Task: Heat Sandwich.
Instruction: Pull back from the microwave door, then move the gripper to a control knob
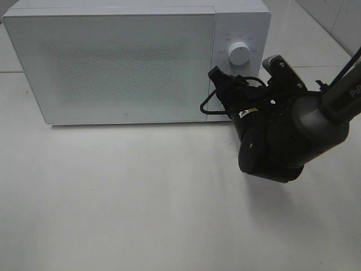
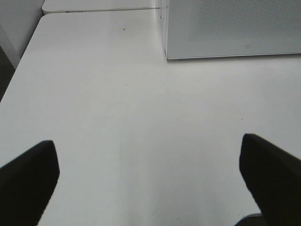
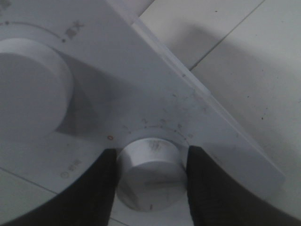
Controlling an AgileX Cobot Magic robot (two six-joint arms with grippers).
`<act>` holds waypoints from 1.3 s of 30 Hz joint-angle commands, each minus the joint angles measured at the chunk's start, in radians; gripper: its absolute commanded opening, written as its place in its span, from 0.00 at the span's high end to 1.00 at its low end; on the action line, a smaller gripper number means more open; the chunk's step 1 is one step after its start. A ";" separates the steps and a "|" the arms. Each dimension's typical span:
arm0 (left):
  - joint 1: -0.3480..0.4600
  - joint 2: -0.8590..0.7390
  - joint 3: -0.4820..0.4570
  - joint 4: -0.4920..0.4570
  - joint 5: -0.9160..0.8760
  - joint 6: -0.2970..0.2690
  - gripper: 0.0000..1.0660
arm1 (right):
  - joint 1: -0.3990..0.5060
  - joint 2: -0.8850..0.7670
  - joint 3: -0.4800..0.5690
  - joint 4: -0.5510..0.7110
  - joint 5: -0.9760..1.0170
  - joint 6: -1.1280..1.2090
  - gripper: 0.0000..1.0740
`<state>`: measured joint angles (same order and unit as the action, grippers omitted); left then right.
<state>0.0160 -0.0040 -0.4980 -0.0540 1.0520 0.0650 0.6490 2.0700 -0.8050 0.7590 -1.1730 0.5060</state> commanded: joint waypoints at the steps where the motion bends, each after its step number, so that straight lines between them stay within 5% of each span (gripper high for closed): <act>1: -0.001 -0.028 0.003 -0.007 -0.013 -0.004 0.05 | -0.002 -0.006 -0.011 -0.063 -0.018 0.163 0.92; 13: -0.001 -0.028 0.003 -0.007 -0.013 -0.004 0.05 | -0.002 -0.006 -0.011 -0.064 -0.024 0.621 0.91; 30: -0.001 -0.028 0.003 -0.007 -0.013 -0.004 0.05 | -0.002 -0.006 -0.010 -0.066 -0.023 0.682 0.88; 35: -0.001 -0.028 0.003 -0.007 -0.013 -0.004 0.05 | -0.002 -0.006 -0.010 -0.066 -0.023 0.682 0.82; 39: -0.001 -0.028 0.003 -0.007 -0.013 -0.004 0.05 | -0.002 -0.006 -0.010 -0.066 -0.024 0.682 0.67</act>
<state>0.0160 -0.0040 -0.4980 -0.0540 1.0520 0.0650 0.6430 2.0710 -0.8010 0.7590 -1.1690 1.1860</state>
